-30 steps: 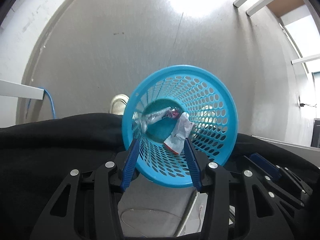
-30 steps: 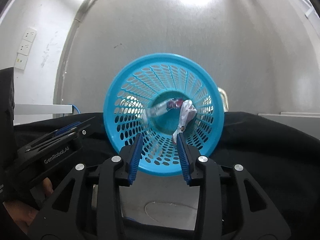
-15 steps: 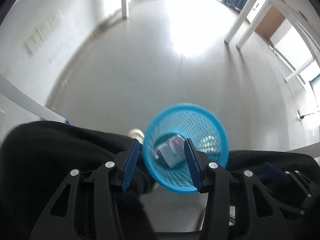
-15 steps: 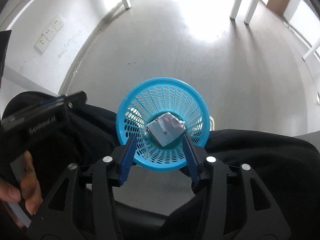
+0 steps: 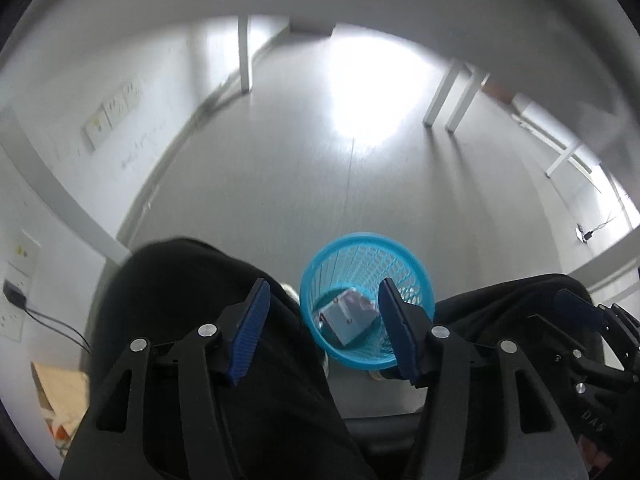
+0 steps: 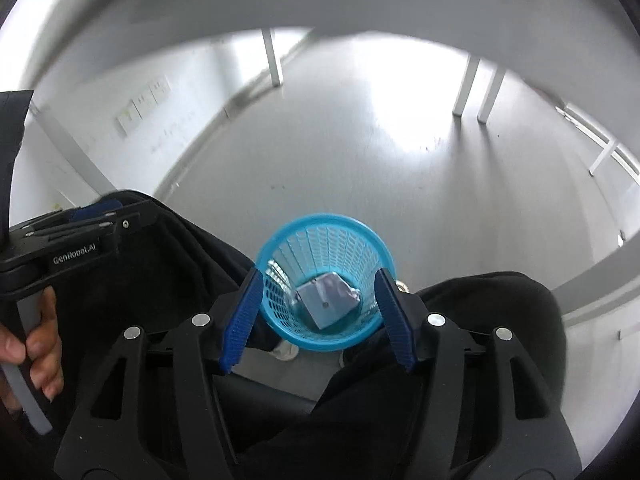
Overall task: Collect trash
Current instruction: 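Raise both open tools back up toward the table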
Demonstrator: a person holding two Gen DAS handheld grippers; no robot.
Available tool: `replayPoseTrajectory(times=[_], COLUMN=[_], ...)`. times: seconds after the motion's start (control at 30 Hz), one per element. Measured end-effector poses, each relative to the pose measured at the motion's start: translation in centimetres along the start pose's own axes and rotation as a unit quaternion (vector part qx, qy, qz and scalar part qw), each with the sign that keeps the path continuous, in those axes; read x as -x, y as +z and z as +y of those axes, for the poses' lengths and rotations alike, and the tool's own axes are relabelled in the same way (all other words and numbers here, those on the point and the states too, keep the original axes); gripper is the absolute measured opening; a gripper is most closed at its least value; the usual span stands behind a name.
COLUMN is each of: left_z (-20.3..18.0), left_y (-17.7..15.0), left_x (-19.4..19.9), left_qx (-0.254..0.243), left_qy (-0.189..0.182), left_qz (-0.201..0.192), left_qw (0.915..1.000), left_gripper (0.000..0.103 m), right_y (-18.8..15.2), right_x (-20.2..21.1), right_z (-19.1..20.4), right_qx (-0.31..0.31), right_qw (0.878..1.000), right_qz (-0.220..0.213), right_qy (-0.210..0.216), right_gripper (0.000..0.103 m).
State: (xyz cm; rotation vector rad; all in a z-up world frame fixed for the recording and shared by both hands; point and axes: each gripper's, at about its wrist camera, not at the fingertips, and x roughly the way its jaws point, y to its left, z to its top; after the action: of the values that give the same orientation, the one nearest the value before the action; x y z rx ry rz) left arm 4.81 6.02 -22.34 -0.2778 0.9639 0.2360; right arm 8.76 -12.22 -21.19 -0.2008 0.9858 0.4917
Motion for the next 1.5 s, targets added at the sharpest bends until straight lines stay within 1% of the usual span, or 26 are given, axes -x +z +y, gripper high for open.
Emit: replayPoseTrajectory(times=[0.03, 0.1, 0.23, 0.27, 0.3, 0.37, 0.43, 0.47, 0.5, 0.6, 0.63, 0.67, 0.7, 0.73, 0.8, 0.83, 0.93, 1.07, 1.23, 1.37, 1.5], left_z=[-0.2, -0.3, -0.8, -0.9, -1.1, -1.5, -1.8, -2.0, -2.3, -3.1, -3.4, -3.9, -4.1, -4.2, -4.1, -4.2, -4.9, -4.6, -4.9, -5.3, -5.7], left_y=[-0.1, -0.3, -0.7, -0.8, -0.8, -1.0, -0.9, -0.7, -0.5, 0.2, 0.4, 0.3, 0.6, 0.9, 1.7, 2.2, 3.2, 4.8, 7.9, 10.3, 12.5], left_x=[1.0, 2.6, 5.6, 6.5, 7.8, 9.9, 12.1, 12.9, 13.7, 15.6, 16.2, 17.0, 17.5, 17.9, 18.3, 18.4, 19.2, 19.8, 19.4, 18.4, 17.2], left_qx=[-0.007, -0.015, -0.031, -0.036, -0.046, -0.065, -0.077, -0.082, -0.091, -0.109, -0.114, -0.119, -0.123, -0.125, -0.123, -0.124, -0.122, -0.105, -0.087, -0.072, -0.055], left_qy=[-0.002, -0.006, -0.007, -0.011, -0.014, -0.014, -0.014, -0.018, -0.028, -0.040, -0.042, -0.042, -0.040, -0.041, -0.049, -0.052, -0.051, -0.065, -0.084, -0.096, -0.113], left_qz=[-0.011, -0.028, -0.052, -0.063, -0.077, -0.104, -0.136, -0.145, -0.151, -0.166, -0.175, -0.182, -0.191, -0.196, -0.204, -0.207, -0.218, -0.225, -0.224, -0.215, -0.201], left_qw=[0.9999, 0.9995, 0.9982, 0.9973, 0.9958, 0.9924, 0.9876, 0.9859, 0.9840, 0.9792, 0.9770, 0.9751, 0.9730, 0.9717, 0.9700, 0.9691, 0.9668, 0.9665, 0.9672, 0.9692, 0.9715], left_gripper=[0.060, 0.063, 0.065, 0.068, 0.075, 0.080, 0.084, 0.089, 0.095, 0.097, 0.097, 0.097, 0.097, 0.097, 0.097, 0.097, 0.097, 0.097, 0.097, 0.097, 0.097], right_y=[-0.3, -0.7, -1.4, -1.4, -1.5, -1.5, -1.3, -1.1, -0.8, 0.1, 0.6, 0.7, 1.3, 1.7, 2.7, 3.0, 4.5, 5.9, 7.9, 10.4, 12.7], right_x=[1.5, 2.8, 6.6, 7.5, 8.9, 10.5, 12.0, 12.5, 13.5, 15.9, 17.1, 17.5, 18.4, 18.7, 19.6, 19.4, 20.6, 21.1, 21.0, 20.7, 19.5], right_z=[-0.3, -0.5, -1.6, -1.7, -1.9, -2.2, -2.5, -2.5, -2.6, -2.6, -2.7, -2.6, -2.6, -2.6, -2.6, -2.5, -3.1, -3.4, -3.8, -4.9, -6.1], right_qx=[-0.002, -0.004, -0.013, -0.015, -0.017, -0.018, -0.024, -0.026, -0.028, -0.026, -0.028, -0.030, -0.031, -0.029, -0.027, -0.028, -0.029, -0.032, -0.028, -0.031, -0.037], right_qw=[1.000, 1.000, 0.997, 0.997, 0.995, 0.993, 0.990, 0.989, 0.988, 0.983, 0.980, 0.979, 0.976, 0.975, 0.972, 0.971, 0.966, 0.963, 0.961, 0.960, 0.963], right_qz=[-0.013, -0.026, -0.069, -0.078, -0.096, -0.116, -0.133, -0.140, -0.151, -0.179, -0.195, -0.201, -0.214, -0.218, -0.234, -0.238, -0.255, -0.266, -0.273, -0.275, -0.264], right_qy=[0.000, -0.002, -0.017, -0.020, -0.026, -0.033, -0.035, -0.034, -0.032, -0.023, -0.018, -0.017, -0.013, -0.013, -0.016, -0.017, -0.018, -0.019, -0.024, -0.033, -0.033], right_gripper=[0.055, 0.055, 0.057, 0.059, 0.061, 0.062, 0.062, 0.063, 0.066, 0.072, 0.074, 0.077, 0.079, 0.080, 0.087, 0.088, 0.094, 0.094, 0.094, 0.094, 0.094])
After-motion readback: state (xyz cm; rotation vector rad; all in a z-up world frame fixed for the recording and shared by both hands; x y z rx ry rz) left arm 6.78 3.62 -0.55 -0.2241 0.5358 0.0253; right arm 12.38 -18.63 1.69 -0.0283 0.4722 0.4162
